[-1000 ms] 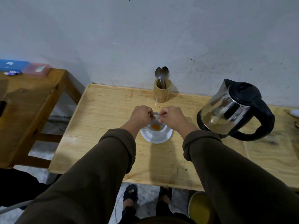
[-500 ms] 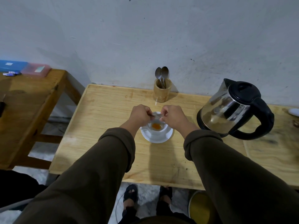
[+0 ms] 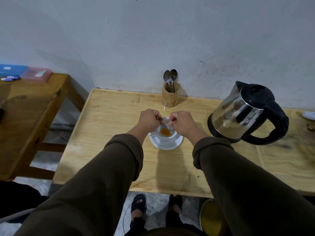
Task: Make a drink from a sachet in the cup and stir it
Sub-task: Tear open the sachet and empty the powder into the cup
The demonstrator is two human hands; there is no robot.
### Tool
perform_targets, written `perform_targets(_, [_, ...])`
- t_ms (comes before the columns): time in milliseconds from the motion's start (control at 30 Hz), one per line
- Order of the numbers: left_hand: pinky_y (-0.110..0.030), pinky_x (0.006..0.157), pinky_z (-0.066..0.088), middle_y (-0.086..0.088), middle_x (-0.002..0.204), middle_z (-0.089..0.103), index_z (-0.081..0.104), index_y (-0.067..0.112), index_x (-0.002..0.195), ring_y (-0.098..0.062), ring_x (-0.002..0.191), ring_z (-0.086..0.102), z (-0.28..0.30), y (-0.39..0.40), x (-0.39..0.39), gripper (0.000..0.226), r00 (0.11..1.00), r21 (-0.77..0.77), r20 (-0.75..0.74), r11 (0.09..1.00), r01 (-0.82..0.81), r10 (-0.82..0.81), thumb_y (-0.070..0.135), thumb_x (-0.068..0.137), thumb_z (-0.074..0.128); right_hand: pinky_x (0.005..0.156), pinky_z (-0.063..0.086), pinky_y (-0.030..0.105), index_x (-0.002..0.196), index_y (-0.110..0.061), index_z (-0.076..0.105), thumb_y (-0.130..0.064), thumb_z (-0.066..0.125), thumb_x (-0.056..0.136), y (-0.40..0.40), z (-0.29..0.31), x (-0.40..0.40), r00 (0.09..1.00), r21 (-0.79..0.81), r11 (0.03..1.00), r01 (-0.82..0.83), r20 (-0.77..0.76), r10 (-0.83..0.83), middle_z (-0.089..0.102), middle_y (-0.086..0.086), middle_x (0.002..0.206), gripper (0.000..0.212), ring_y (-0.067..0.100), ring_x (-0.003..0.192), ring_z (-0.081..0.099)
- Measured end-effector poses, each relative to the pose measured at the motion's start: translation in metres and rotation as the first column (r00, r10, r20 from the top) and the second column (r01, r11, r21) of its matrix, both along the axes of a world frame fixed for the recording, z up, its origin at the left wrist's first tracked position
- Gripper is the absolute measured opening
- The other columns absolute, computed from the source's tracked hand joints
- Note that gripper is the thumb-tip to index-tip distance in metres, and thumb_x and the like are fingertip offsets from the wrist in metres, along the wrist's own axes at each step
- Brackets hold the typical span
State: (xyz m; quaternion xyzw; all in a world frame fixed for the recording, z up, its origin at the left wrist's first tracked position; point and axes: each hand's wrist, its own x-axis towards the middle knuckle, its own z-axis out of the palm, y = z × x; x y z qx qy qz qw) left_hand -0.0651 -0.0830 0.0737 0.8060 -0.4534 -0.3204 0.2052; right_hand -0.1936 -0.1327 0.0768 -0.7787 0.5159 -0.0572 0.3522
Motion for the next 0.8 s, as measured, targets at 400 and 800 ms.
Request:
perform_targets(400, [-0.020, 0.077, 0.039, -0.011, 0.104, 0.072, 0.071, 0.008, 0.099, -0.024, 0.105, 0.062, 0.003, 0.003, 0.001, 0.021, 1.000, 0.021, 0.028, 1.000, -0.004, 0.003, 0.022, 0.086, 0.064, 0.072, 0.043, 0.027, 0.093, -0.002, 0.068, -0.007, 0.058, 0.086, 0.003, 0.001, 0.001, 0.999, -0.059, 0.998, 0.037, -0.005, -0.037, 0.066, 0.015, 0.092, 0.013, 0.024, 0.083, 0.056])
perform_targets(800, [-0.013, 0.079, 0.040, -0.007, 0.101, 0.074, 0.075, 0.006, 0.095, -0.016, 0.100, 0.064, 0.007, 0.012, 0.009, 0.015, 0.998, -0.035, -0.051, 0.998, -0.046, 0.044, 0.012, 0.083, 0.069, 0.081, 0.040, 0.025, 0.096, -0.007, 0.071, -0.014, 0.069, 0.080, 0.007, 0.007, 0.002, 0.997, -0.103, 0.993, -0.055, -0.054, 0.049, 0.062, 0.010, 0.111, 0.018, 0.025, 0.105, 0.058])
